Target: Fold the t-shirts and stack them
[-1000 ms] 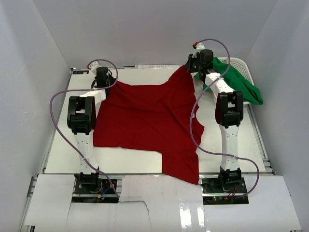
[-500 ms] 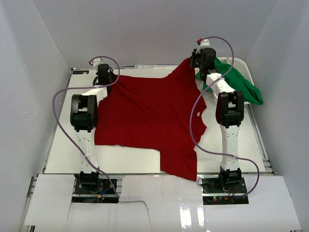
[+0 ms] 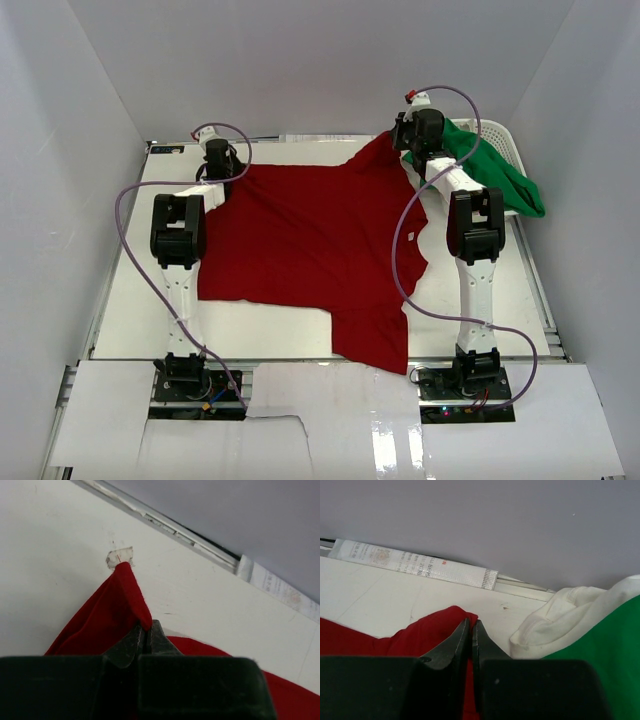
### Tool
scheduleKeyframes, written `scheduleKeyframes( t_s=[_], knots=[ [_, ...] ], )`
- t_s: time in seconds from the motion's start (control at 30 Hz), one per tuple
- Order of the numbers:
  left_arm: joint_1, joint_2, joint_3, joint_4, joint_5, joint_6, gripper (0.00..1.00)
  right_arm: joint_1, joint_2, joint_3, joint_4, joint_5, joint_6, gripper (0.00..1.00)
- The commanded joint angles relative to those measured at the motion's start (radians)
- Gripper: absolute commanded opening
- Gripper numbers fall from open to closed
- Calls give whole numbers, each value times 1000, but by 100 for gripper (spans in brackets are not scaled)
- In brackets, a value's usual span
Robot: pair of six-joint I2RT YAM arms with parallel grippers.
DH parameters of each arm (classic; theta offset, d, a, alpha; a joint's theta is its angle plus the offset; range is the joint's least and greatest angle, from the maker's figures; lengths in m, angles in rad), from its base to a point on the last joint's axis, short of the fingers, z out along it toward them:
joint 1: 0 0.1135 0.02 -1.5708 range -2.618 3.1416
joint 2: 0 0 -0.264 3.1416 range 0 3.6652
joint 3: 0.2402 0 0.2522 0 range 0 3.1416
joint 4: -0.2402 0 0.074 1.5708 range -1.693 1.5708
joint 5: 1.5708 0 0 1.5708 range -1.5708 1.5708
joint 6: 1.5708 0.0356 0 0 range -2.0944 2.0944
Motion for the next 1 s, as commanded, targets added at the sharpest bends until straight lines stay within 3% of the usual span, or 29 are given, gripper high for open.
scheduleKeyframes(
  t_s=[0.0, 0.27, 0.97],
  knots=[
    [0, 3, 26, 13, 35, 23, 1, 3, -27, -9, 64, -17, -12, 8],
    [1, -7, 20, 12, 58, 49, 2, 7, -92, -84, 77, -21, -26, 8],
    [1, -128, -72, 12, -48, 84, 0, 18, -293, -319, 117, -37, -46, 8]
  ],
)
